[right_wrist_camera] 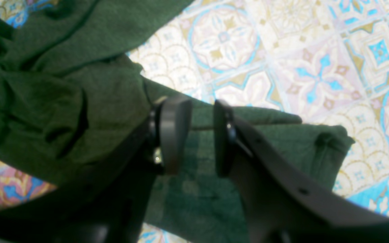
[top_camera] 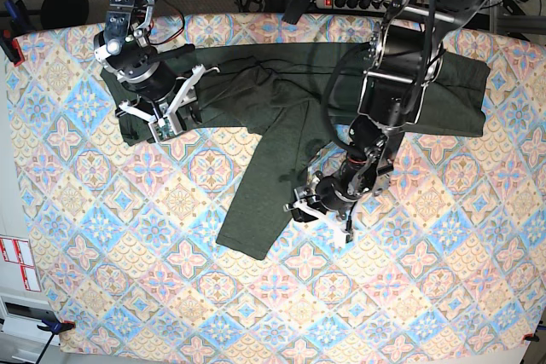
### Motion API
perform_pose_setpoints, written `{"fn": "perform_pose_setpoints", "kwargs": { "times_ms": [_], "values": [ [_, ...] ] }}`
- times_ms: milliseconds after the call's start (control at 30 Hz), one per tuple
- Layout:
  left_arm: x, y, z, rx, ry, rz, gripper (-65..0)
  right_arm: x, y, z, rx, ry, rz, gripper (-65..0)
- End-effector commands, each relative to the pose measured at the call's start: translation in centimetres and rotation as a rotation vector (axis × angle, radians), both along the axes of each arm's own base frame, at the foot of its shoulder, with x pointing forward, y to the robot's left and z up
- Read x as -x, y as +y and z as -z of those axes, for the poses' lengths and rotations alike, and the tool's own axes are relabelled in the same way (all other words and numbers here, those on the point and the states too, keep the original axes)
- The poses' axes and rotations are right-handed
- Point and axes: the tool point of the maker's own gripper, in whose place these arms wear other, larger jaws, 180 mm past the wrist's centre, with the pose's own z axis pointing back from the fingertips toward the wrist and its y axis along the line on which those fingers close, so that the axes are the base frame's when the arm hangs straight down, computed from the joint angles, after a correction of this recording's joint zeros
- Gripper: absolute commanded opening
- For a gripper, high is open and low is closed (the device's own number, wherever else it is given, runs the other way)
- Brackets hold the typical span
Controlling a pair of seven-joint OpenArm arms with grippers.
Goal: Fold the T-shirt properly
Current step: 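Reach the left gripper to the sleeve cuff and grasp it, then fold the sleeve cuff onto the strip with the left gripper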
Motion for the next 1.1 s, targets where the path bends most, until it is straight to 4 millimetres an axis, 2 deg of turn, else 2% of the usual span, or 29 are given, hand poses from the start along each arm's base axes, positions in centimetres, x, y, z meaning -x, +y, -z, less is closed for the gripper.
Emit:
{"fn": "perform_pose_setpoints", "kwargs": {
  "times_ms": [0,200,367,433,467,533,633,733,767,933,1067],
  "values": [
    [-1.9,-0.8,-2.0,0.023,-0.066,-0.003,-36.2,-0.4,0.1,-1.1,-0.011,-0.041,0.001,-48.9],
    [-1.2,-2.7,-1.2,0.043,-0.040,0.005,-36.2,-0.1,0.2,-1.4,-0.008,-0.044,-0.003,-48.9],
    [0.2,-4.9,-0.4,-0.021,-0.037,0.126,-37.9,-0.1,0.2,-1.4,-0.009,-0.046,-0.005,-48.9],
    [0.4,-4.9,-0.3,-0.034,-0.037,0.142,-43.0,-0.1,0.3,-1.4,-0.009,-0.046,-0.006,-48.9],
    [0.5,-5.0,-0.3,-0.035,-0.037,0.145,-49.0,-0.1,0.3,-1.4,-0.009,-0.046,-0.006,-48.9],
    [0.4,-4.8,-0.3,-0.035,-0.038,0.140,-64.3,-0.1,0.3,-1.4,-0.009,-0.046,-0.006,-48.9],
    [0.2,-3.8,-0.2,-0.049,-0.040,0.132,-65.0,-0.1,0.3,-1.4,-0.011,-0.046,-0.006,-48.9],
    [-0.3,-3.4,-1.0,-0.050,-0.072,0.131,-65.0,-0.1,0.3,-1.4,-0.011,-0.046,-0.006,-48.9],
    [-0.3,-2.7,-1.2,-0.056,-0.087,0.126,-65.0,-0.1,0.3,-1.4,-0.011,-0.046,-0.006,-48.9],
    [-0.2,-0.8,-4.3,-0.069,-0.221,0.126,-65.0,-0.1,0.3,-1.4,-0.011,-0.046,-0.006,-48.9],
    [1.2,2.1,-5.7,-0.122,-0.277,0.086,-65.0,-0.2,0.3,-1.5,-0.011,-0.049,-0.006,-48.9]
  ]
}}
